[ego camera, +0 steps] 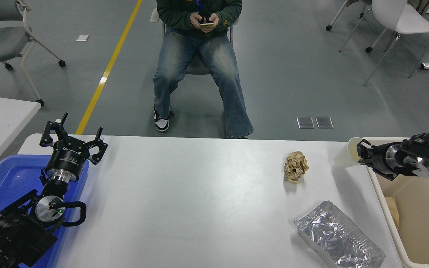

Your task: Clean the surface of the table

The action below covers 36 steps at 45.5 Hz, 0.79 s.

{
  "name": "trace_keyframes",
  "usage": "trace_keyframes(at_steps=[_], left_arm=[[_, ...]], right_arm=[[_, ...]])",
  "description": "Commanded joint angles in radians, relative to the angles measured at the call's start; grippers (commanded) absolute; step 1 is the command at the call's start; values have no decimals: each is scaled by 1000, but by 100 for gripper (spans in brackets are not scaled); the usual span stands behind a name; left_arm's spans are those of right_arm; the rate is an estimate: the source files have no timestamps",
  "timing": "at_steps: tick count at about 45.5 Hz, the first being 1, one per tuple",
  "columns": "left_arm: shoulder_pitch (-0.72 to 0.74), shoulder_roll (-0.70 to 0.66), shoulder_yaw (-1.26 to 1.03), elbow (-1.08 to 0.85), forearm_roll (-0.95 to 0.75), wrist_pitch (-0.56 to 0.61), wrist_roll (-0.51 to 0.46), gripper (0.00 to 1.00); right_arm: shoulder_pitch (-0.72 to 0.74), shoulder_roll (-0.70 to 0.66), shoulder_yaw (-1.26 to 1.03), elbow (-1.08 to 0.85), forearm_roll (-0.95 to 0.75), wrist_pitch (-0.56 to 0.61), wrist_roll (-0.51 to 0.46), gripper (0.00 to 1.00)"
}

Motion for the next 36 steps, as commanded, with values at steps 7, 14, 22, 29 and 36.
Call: trace_keyframes(at_steps=[7,14,22,29,36], left_arm=[[0,0,0,0,0,1,0,100],[0,0,0,0,0,1,0,100],[0,0,0,0,0,0,0,100],[0,0,0,0,0,0,0,100],[0,0,0,0,0,0,0,100]], right_arm=[[15,-51,49,-165,1,2,3,0],[-15,1,86,-312,1,-24,9,0],[-72,70,95,-438,1,-91,10,0],[-117,108,95,-472,1,-204,10,0],[-160,131,103,-475,1,-303,10,0]])
